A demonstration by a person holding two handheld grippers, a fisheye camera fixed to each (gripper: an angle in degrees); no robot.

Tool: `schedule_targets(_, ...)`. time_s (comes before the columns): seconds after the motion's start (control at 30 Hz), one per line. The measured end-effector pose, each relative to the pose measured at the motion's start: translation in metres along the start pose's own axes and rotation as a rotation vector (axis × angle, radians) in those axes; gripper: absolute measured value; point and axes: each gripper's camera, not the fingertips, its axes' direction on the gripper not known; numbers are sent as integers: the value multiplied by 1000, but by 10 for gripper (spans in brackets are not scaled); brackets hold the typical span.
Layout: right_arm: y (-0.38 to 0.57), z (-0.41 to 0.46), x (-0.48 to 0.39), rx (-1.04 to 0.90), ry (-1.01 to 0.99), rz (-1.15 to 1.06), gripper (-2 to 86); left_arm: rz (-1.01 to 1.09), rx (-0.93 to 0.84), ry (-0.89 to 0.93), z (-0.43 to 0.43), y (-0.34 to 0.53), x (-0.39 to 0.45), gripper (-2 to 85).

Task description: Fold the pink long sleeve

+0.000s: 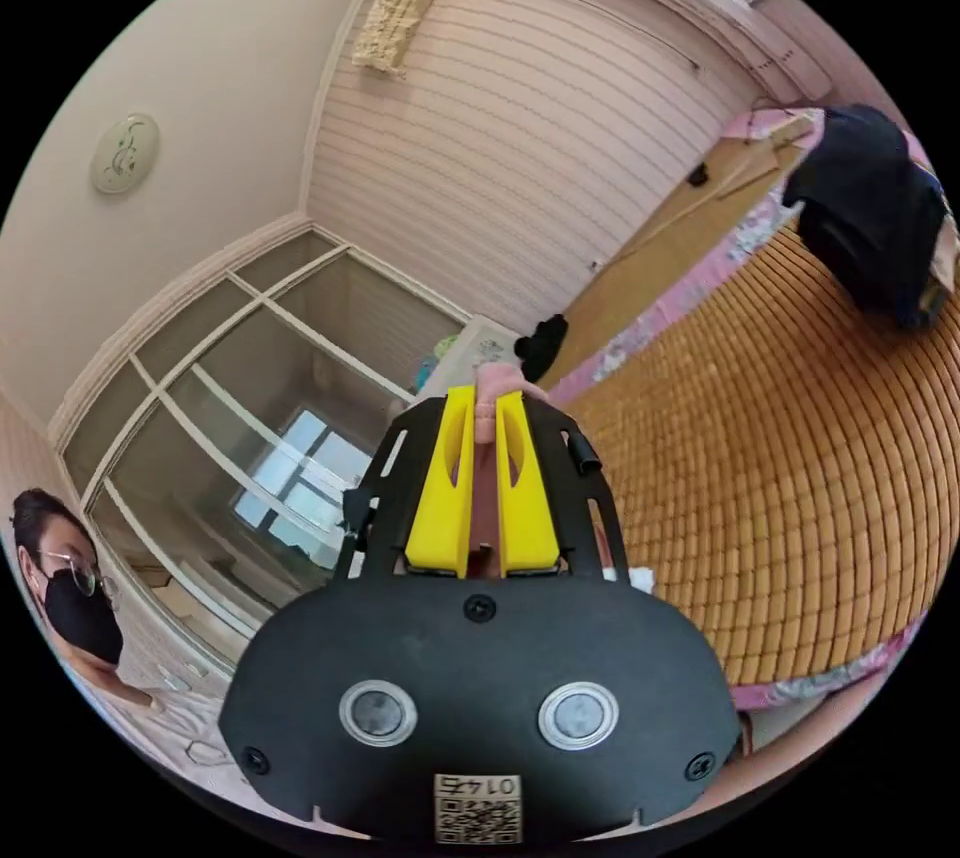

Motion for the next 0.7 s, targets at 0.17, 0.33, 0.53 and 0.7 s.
schedule_targets(0.17,116,-18,158,-317,416,479,25,-124,-327,-62,95,91,-51,-10)
schedule_targets(0.33,114,40,134,-554,634,240,35,-70,-394,-124,97,121,-55,-8)
schedule_targets(0.53,75,98,95,-643,837,-43,44,-147,-390,-50,69,140,-78,25)
schedule_targets(0.7,63,190,19,-612,903,-488,52,-154,-285,-80,35,145,-99,52)
